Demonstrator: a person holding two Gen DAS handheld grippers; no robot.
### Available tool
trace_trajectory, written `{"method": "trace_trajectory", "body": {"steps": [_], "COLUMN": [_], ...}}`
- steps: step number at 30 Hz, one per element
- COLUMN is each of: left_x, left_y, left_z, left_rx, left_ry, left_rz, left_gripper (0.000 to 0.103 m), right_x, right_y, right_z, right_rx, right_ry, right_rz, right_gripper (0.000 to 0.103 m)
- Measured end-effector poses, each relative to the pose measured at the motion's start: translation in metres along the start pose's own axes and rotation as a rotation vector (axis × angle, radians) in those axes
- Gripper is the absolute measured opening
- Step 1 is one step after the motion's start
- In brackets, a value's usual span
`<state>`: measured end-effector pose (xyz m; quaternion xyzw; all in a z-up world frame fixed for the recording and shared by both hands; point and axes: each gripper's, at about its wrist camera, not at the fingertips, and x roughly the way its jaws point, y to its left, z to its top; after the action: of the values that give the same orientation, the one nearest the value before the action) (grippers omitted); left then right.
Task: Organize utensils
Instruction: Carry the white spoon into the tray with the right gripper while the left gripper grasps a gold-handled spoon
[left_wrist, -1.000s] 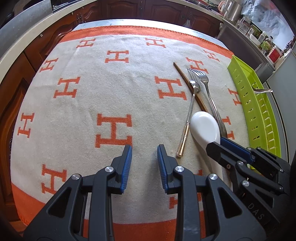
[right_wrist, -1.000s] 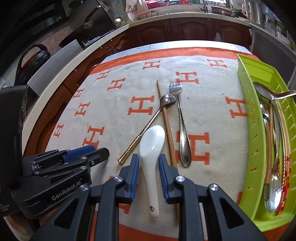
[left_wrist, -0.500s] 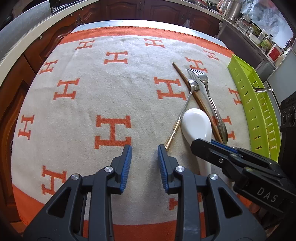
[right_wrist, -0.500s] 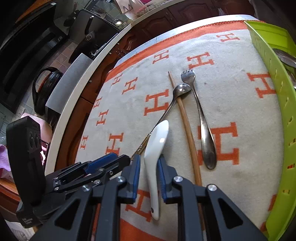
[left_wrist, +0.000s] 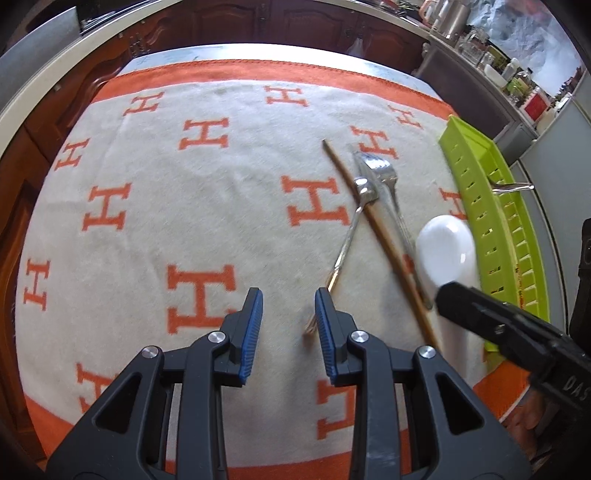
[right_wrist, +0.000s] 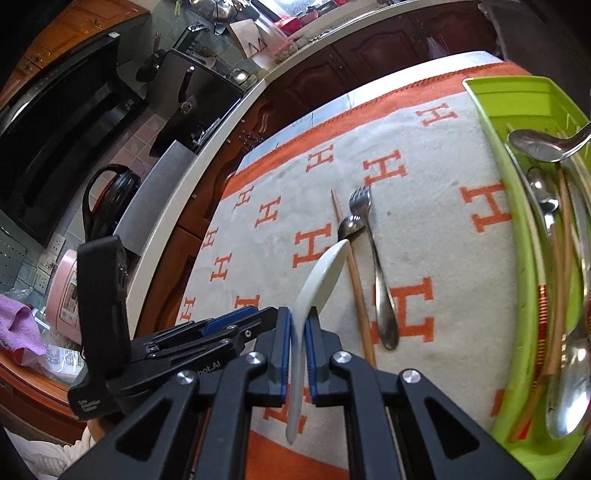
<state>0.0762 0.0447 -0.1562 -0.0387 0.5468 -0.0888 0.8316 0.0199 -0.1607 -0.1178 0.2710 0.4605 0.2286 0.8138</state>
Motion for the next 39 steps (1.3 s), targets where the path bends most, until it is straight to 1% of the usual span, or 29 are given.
{"method": "trace_trajectory", "body": {"steps": [4, 7, 9, 13, 16, 18, 20, 22, 24, 25, 27, 29, 32, 35, 39], "left_x": [0.010, 0.020, 0.023, 0.029, 0.033, 0.036, 0.037, 0.038, 0.038, 0.037, 0.033, 0.024, 0.008, -0.009, -0.028], "left_y": [-0.010, -0.019, -0.026, -0.038, -0.047, -0.055, -0.061, -0.064, -0.064, -0.062, -0.057, -0.054, -0.052, -0.055, -0.073], "left_z": [0.012, 0.017, 0.020, 0.025, 0.026, 0.026, 0.026, 0.026, 0.027, 0.027, 0.028, 0.029, 0.031, 0.033, 0.038], "left_rx": [0.039, 0.064, 0.091, 0.140, 0.194, 0.240, 0.270, 0.275, 0.258, 0.236, 0.182, 0.144, 0.093, 0.067, 0.053], "left_ry": [-0.003, 0.012, -0.003, -0.005, -0.011, -0.016, -0.012, -0.010, -0.007, 0.000, 0.009, -0.004, -0.020, -0.038, -0.046], "left_rz": [-0.037, -0.047, -0.029, -0.015, 0.029, 0.065, 0.057, 0.063, 0.052, 0.033, -0.013, -0.036, -0.086, -0.121, -0.179], "left_gripper": [0.026, 0.026, 0.026, 0.026, 0.026, 0.023, 0.004, 0.002, 0.002, 0.002, 0.002, 0.002, 0.002, 0.002, 0.002], "right_x": [-0.032, -0.055, -0.067, -0.085, -0.093, -0.096, -0.096, -0.094, -0.089, -0.086, -0.082, -0.081, -0.084, -0.090, -0.099], "right_y": [-0.010, -0.023, -0.034, -0.061, -0.078, -0.088, -0.094, -0.099, -0.103, -0.105, -0.109, -0.112, -0.112, -0.112, -0.111], "right_z": [0.013, 0.022, 0.027, 0.031, 0.033, 0.033, 0.034, 0.034, 0.034, 0.034, 0.033, 0.033, 0.033, 0.033, 0.031], "right_rx": [0.009, 0.031, 0.053, 0.112, 0.154, 0.176, 0.184, 0.187, 0.186, 0.187, 0.190, 0.195, 0.197, 0.209, 0.221], "right_ry": [-0.085, -0.147, -0.176, -0.209, -0.216, -0.213, -0.203, -0.183, -0.157, -0.141, -0.114, -0.105, -0.121, -0.139, -0.162], "right_rz": [-0.022, -0.057, -0.091, -0.155, -0.208, -0.239, -0.281, -0.331, -0.382, -0.407, -0.426, -0.448, -0.443, -0.437, -0.422], "right_gripper": [0.007, 0.007, 0.007, 0.007, 0.007, 0.007, 0.007, 0.007, 0.007, 0.007, 0.008, 0.008, 0.008, 0.008, 0.008]}}
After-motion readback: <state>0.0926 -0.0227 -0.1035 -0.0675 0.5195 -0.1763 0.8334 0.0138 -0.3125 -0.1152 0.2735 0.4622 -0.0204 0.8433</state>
